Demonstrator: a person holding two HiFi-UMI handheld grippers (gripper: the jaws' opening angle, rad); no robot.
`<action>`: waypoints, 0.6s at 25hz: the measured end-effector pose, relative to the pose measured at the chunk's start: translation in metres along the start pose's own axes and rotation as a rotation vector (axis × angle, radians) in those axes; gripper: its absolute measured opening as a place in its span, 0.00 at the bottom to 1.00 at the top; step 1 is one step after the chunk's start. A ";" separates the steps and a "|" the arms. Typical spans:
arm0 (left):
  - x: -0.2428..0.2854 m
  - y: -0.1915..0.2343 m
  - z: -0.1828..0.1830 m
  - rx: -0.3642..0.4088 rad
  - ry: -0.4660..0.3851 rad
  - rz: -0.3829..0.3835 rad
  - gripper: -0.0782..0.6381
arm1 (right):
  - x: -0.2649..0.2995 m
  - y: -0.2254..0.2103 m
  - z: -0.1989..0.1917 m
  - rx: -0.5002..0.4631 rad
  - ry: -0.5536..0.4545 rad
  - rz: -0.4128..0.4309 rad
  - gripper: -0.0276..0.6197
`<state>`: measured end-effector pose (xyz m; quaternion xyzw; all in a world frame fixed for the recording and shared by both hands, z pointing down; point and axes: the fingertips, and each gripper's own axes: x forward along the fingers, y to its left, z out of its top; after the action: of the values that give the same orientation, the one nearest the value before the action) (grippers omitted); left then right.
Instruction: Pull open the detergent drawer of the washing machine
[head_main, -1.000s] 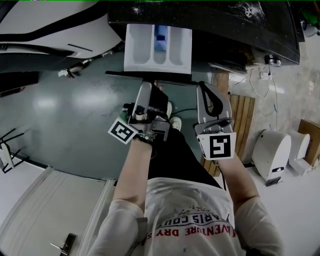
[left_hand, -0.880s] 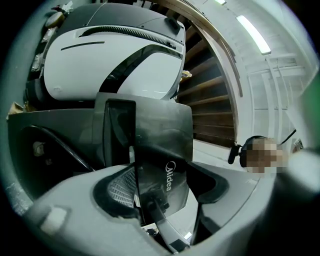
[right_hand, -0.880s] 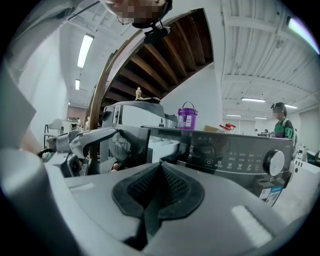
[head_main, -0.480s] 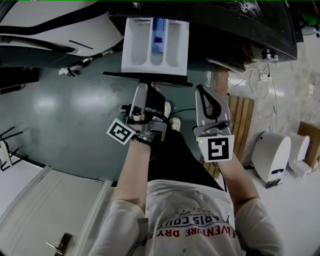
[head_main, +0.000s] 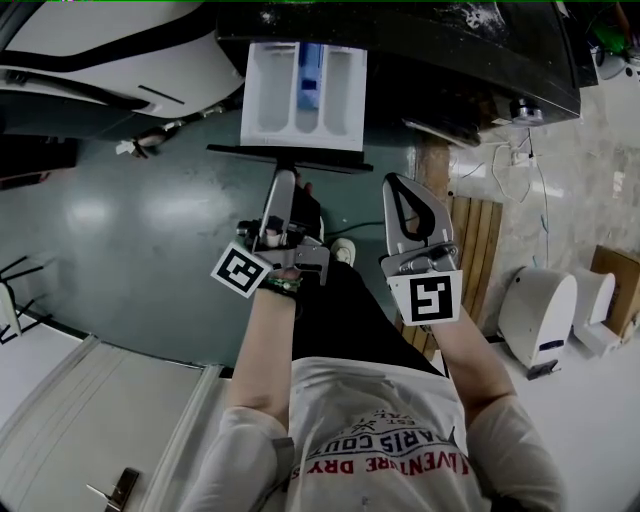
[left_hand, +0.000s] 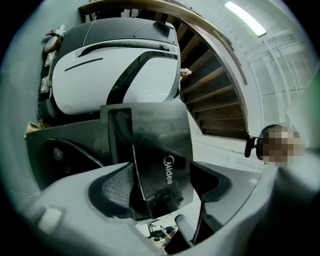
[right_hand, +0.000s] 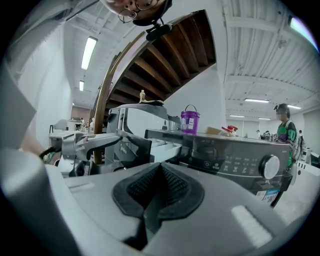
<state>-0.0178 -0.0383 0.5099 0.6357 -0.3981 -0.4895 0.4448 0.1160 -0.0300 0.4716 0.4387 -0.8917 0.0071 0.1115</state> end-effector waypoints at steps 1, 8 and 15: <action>-0.002 -0.002 -0.001 0.016 0.013 0.014 0.61 | 0.000 0.001 0.003 0.000 -0.002 0.003 0.04; -0.020 -0.014 0.005 0.141 0.054 0.186 0.33 | -0.005 0.008 0.036 0.010 -0.031 0.026 0.04; -0.022 -0.060 0.022 0.349 0.132 0.206 0.11 | -0.012 0.012 0.072 0.013 -0.050 0.035 0.04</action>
<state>-0.0399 -0.0041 0.4553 0.6895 -0.5098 -0.3224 0.4008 0.0990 -0.0213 0.3996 0.4237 -0.9016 0.0038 0.0864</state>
